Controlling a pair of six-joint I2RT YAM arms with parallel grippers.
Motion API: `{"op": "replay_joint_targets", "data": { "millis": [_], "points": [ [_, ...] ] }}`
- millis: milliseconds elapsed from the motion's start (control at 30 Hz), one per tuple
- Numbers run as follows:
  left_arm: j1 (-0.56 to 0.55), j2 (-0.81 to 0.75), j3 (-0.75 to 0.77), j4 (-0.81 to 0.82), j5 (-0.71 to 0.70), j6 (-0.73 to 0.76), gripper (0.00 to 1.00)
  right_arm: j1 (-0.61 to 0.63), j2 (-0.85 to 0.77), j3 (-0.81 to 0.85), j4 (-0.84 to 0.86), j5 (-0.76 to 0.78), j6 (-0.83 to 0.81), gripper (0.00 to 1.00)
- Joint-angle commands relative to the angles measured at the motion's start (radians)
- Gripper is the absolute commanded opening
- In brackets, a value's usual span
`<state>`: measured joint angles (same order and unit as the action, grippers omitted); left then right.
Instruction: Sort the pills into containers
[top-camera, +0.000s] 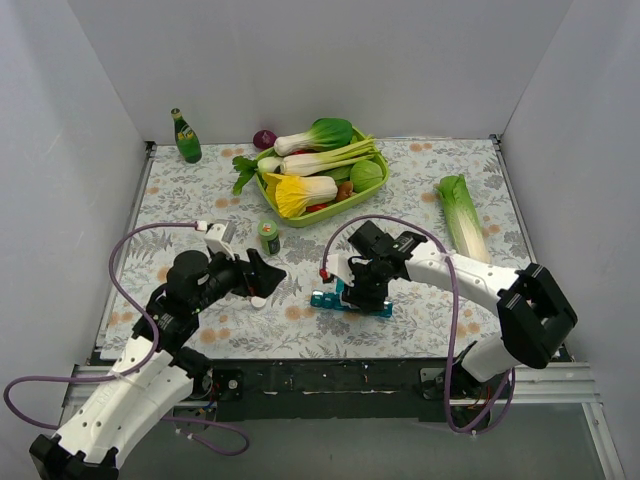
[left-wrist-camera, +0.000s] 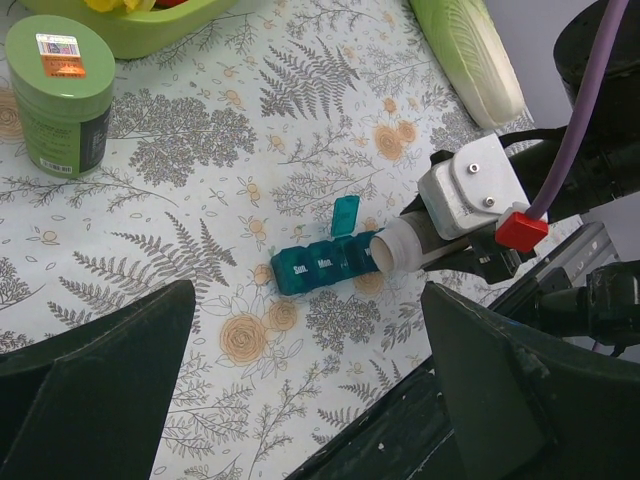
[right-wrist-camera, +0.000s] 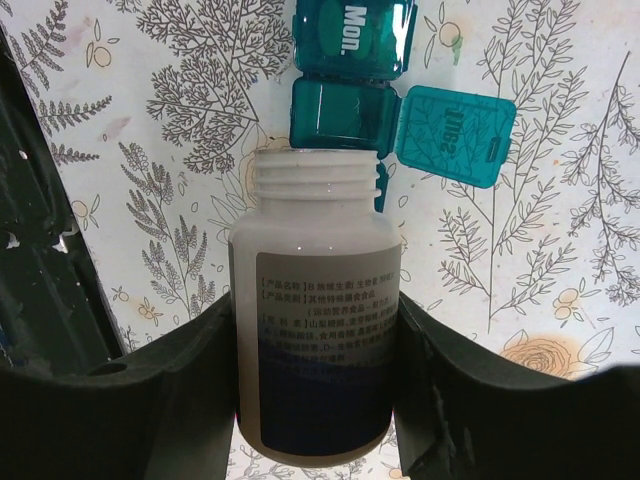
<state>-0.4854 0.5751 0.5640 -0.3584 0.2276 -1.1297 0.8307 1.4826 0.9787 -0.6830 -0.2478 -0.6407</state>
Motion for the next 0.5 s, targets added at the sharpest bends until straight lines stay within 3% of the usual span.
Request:
{"op": "replay_joint_targets", "data": {
  "millis": [0, 467],
  "points": [
    [0.007, -0.035, -0.004, 0.01, -0.024, 0.01, 0.98, 0.011, 0.019, 0.069, -0.055, 0.021, -0.02, 0.08],
    [0.007, -0.11, -0.012, 0.007, -0.074, 0.008, 0.98, 0.034, 0.084, 0.117, -0.079, 0.062, -0.02, 0.08]
  ]
}}
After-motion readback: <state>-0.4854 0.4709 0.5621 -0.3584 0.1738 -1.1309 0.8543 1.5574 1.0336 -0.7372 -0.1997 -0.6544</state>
